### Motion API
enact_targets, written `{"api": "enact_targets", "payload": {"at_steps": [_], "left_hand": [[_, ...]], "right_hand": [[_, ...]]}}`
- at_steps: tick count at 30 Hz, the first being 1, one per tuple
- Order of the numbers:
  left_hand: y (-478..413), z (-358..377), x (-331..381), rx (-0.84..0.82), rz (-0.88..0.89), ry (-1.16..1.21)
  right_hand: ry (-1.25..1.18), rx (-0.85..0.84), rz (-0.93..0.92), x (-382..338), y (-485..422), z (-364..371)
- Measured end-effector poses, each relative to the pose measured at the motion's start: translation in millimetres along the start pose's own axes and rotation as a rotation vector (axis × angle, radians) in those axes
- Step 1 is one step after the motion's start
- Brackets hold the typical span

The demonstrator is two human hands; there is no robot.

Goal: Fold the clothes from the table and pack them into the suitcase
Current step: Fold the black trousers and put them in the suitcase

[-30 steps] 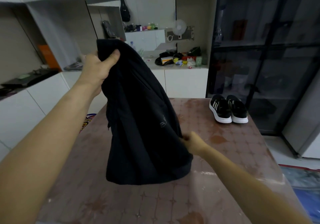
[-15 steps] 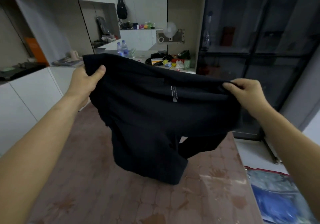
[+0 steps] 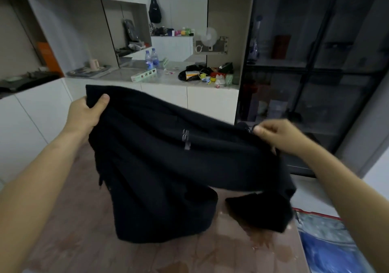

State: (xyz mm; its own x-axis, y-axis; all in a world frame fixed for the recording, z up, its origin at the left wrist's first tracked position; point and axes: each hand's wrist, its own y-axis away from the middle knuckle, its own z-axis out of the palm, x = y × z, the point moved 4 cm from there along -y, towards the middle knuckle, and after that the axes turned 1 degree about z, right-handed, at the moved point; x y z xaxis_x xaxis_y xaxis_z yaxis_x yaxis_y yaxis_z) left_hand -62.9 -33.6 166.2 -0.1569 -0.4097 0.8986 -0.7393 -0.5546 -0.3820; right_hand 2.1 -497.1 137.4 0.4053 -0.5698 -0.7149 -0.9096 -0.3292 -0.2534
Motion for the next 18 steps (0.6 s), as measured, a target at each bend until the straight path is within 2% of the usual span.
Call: {"api": "enact_targets", "payload": {"at_steps": [7,11,15,16,18], "left_hand": [[-4,-24,-90,-0.090,-0.044,-0.456],[-10,-41,-143,-0.107,-0.077,-0.507],[-22,-46,-176,-0.114,-0.089,-0.601],[-23,-44,-180,-0.124,-0.100,-0.608],[-26,-36,-187,-0.147,-0.095,-0.624]], "right_hand": [[0.153,-0.139,0.378,120,33,71],[0.282,-0.224,0.579,166,70,94],[0.199,-0.361,0.745,185,108,128],[0.171,-0.345,0.788,182,115,136],[0.095,-0.152,0.884,184,123,143]]}}
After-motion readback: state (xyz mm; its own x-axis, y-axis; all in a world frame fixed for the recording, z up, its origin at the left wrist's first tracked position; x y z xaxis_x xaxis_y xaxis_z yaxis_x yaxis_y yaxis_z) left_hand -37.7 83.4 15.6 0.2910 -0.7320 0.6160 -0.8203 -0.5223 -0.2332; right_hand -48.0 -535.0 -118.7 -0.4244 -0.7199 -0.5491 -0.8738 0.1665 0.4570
